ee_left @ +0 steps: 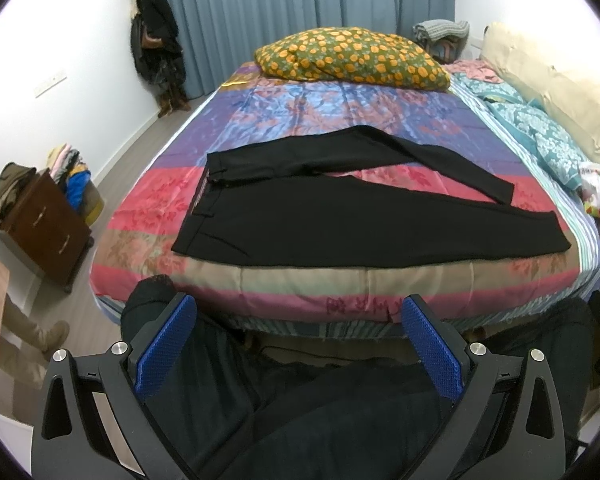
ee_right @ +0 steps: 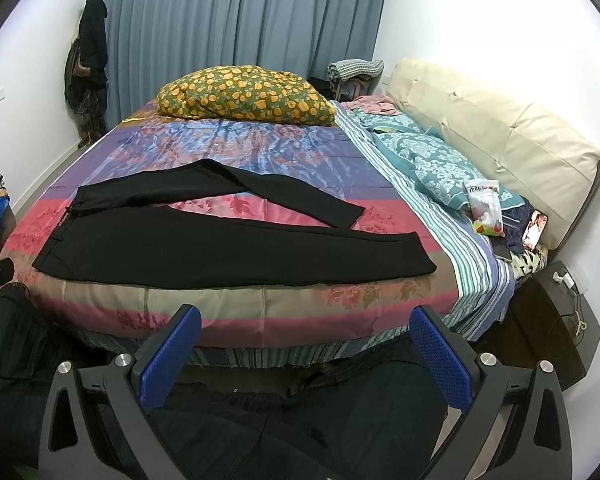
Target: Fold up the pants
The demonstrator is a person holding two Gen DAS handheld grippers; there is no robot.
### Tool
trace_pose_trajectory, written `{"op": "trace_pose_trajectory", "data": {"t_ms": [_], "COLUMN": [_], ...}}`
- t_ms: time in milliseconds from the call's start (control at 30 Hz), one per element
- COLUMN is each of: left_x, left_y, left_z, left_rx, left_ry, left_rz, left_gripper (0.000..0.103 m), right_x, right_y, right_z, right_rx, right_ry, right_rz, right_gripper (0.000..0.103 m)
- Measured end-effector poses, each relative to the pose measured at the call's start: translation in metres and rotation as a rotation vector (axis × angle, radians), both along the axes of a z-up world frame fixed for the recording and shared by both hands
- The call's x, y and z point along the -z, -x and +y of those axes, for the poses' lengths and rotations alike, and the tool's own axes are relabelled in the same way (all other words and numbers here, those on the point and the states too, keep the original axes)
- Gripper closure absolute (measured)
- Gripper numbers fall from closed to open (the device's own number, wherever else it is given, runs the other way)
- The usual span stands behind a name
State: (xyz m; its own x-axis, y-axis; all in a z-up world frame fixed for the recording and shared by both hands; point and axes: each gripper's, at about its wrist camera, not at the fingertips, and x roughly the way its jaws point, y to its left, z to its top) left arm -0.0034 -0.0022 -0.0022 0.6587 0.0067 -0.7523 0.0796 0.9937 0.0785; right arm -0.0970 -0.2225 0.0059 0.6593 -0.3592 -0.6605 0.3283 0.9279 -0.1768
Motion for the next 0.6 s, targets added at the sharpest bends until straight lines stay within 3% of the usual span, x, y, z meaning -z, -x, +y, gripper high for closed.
{"op": "trace_pose_trajectory", "data": {"t_ms": [600], "left_x": [0.0041], "left_y": [0.0031], "left_z": [-0.0008], "left_rx": [0.000], "left_ry": [-0.004], "left_rz": [0.001], "left_gripper": [0.001], "right_x": [0.0022], "right_y": [-0.0011], "right_z": [0.0041], "right_rx": [-0.003], "right_ry": [-0.004], "right_rz": [0.004], "right_gripper": [0.000]}}
